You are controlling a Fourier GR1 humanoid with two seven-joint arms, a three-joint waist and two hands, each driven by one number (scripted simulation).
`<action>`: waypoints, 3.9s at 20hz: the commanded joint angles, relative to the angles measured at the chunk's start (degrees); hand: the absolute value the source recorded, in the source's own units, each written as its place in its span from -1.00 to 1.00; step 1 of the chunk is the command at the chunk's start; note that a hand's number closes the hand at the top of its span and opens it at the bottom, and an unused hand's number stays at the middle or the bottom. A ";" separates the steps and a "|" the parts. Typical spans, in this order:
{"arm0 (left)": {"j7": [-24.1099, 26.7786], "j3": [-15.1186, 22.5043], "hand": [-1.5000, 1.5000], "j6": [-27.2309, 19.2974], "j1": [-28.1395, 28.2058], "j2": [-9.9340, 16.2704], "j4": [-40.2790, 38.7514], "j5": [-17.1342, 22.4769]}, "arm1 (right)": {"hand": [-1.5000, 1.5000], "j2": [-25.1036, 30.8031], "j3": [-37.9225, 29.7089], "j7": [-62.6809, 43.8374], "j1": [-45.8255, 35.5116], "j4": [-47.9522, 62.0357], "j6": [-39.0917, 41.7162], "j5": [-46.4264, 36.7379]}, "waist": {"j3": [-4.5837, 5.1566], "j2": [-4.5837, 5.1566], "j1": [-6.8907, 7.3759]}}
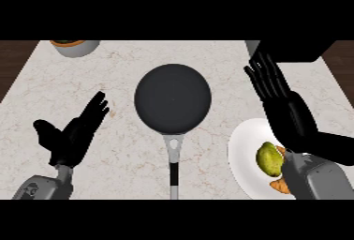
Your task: Pick the pear from the plate and place it in the pan
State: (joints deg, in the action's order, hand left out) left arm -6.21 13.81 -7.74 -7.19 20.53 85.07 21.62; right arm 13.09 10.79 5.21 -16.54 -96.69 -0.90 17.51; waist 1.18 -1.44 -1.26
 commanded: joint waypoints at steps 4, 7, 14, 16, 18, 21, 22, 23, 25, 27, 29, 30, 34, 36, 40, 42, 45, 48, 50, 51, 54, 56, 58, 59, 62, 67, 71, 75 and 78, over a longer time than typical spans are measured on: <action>-0.96 -5.84 0.00 -5.83 2.85 7.97 -4.39 -5.93 | -1.00 -2.94 -14.18 6.62 7.98 -0.56 6.16 20.21 | -1.81 1.57 -0.03; -1.77 -6.54 0.00 -5.66 3.94 8.48 -5.81 -5.11 | -1.00 -11.74 -23.99 11.89 9.28 1.00 -6.45 24.63 | -5.12 1.71 -6.47; -3.64 -8.56 0.00 -7.57 3.93 12.89 -10.37 -8.56 | -1.00 -12.36 -32.00 10.41 21.51 16.74 -2.48 30.52 | -1.49 1.86 -1.26; -6.47 -7.76 0.00 -7.45 0.77 12.65 -10.20 -9.50 | -1.00 -10.31 -34.03 15.89 22.60 23.42 7.86 31.34 | -1.37 1.72 0.15; -5.31 -8.62 0.00 -7.07 2.49 12.35 -9.66 -10.71 | -1.00 -6.24 -34.39 12.36 27.79 18.75 12.89 32.30 | -1.22 1.42 0.64; -7.15 -7.81 0.00 -7.66 1.35 11.34 -8.47 -11.77 | -1.00 0.25 -35.11 12.90 27.54 24.49 17.86 28.30 | -1.23 1.44 0.97; -5.01 -7.75 0.00 -6.22 1.95 10.62 -10.96 -11.62 | -1.00 1.23 -34.31 12.90 27.25 24.43 17.97 26.48 | -1.20 1.49 0.99; -6.86 -7.55 0.00 -6.78 1.59 11.36 -9.46 -11.87 | -1.00 5.30 -34.85 7.53 26.92 20.85 15.43 27.27 | -1.17 1.43 0.95; -4.20 -8.61 0.00 -6.72 2.01 11.38 -10.81 -11.52 | -1.00 12.60 -35.42 4.01 27.17 23.29 18.07 25.26 | -1.15 1.56 1.23; -3.75 -8.17 0.00 -5.49 4.44 11.59 -8.91 -11.02 | -1.00 15.72 -32.81 3.43 27.41 23.35 19.04 20.02 | -1.15 1.48 2.24; -6.51 -6.83 0.00 -7.96 0.47 10.01 -9.82 -13.04 | -1.00 19.30 -30.19 0.78 25.42 22.35 19.70 16.58 | -1.14 1.66 1.71; -5.93 -7.26 0.00 -7.88 0.45 9.69 -10.89 -12.80 | -1.00 21.66 -29.93 0.62 27.61 21.49 22.60 15.41 | -1.11 1.62 1.16; -2.26 -7.88 0.00 -6.21 3.03 9.41 -11.53 -12.41 | -1.00 27.54 -26.90 -6.81 22.46 20.64 23.70 12.99 | -1.08 1.55 2.29; -5.44 -7.69 0.00 -6.38 1.81 10.30 -9.42 -12.94 | -1.00 26.60 -22.70 -6.50 21.03 20.13 23.43 7.93 | -1.16 1.47 2.44; -4.88 -7.91 0.00 -7.48 -0.66 8.14 -13.38 -14.93 | -1.00 26.89 -19.25 -7.71 20.66 19.04 25.64 3.33 | -1.15 1.55 1.33; -7.28 -8.25 0.00 -7.44 1.26 8.55 -8.95 -14.52 | -1.00 26.91 -17.85 -9.96 20.20 17.02 25.03 1.31 | -1.17 1.38 1.61; -9.31 -8.68 0.00 -6.15 -1.84 8.50 -10.81 -15.29 | -1.00 23.88 -14.14 -13.88 16.81 15.60 25.15 0.20 | -1.17 1.46 1.39; -7.56 -10.14 0.00 -6.69 0.55 5.88 -9.76 -17.52 | -1.00 22.70 -16.34 -13.32 17.43 17.27 26.68 -2.75 | -1.18 1.41 1.30; -5.40 -12.05 0.00 -3.26 0.15 6.58 -12.00 -17.23 | -1.00 20.39 -16.27 -17.46 17.61 12.74 24.24 -3.02 | -1.16 1.40 1.17; -8.21 -10.06 0.00 -6.11 3.25 5.00 -5.94 -18.83 | -1.00 22.33 -17.77 -20.14 17.84 12.25 26.76 -0.73 | -1.17 1.35 1.28; -7.29 -12.14 0.00 -4.76 2.76 5.34 -7.86 -19.76 | -1.00 18.43 -15.21 -14.07 19.06 15.08 24.97 -9.13 | -1.19 1.39 1.32; -6.23 -14.40 0.00 -2.41 0.92 5.62 -11.16 -18.19 | -1.00 17.28 -13.52 -18.76 18.53 11.73 23.13 -10.62 | -1.16 1.41 1.19; -7.66 -14.72 0.00 -1.76 3.84 5.20 -7.09 -19.67 | -1.00 18.02 -16.14 -13.66 18.67 17.15 27.37 -12.15 | -1.19 1.39 1.32; -11.76 -13.09 0.00 -3.51 0.14 3.44 -6.53 -21.24 | -1.00 16.27 -15.39 -12.67 17.48 18.82 26.52 -13.11 | -1.19 1.42 1.26; -8.33 -14.98 0.00 -2.51 1.22 2.51 -9.02 -21.96 | -1.00 15.29 -14.23 -14.44 15.64 18.64 27.23 -15.98 | -1.18 1.44 1.34; -8.52 -19.06 0.00 2.03 -0.59 3.36 -9.73 -22.92 | -1.00 13.08 -16.70 -11.55 16.28 19.52 28.47 -19.20 | -1.18 1.42 1.22; -4.72 -19.71 0.00 1.45 0.52 0.40 -13.03 -24.65 | -1.00 10.43 -17.08 -11.50 13.49 23.03 27.33 -21.09 | -1.18 1.46 1.27; -8.53 -21.34 0.00 3.18 1.60 1.79 -7.43 -25.26 | -1.00 8.74 -17.81 -15.86 11.46 21.60 27.81 -20.55 | -1.18 1.41 1.40; -5.69 -21.25 0.00 3.83 2.37 0.48 -9.61 -26.40 | -1.00 7.10 -16.53 -10.52 13.84 24.10 26.89 -24.46 | -1.19 1.44 1.40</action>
State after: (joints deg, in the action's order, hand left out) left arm -13.21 -7.45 -4.16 -7.04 22.28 74.40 -3.27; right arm 22.34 -6.39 -8.04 -1.31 -76.94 27.02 -3.88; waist 0.01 -0.03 -0.02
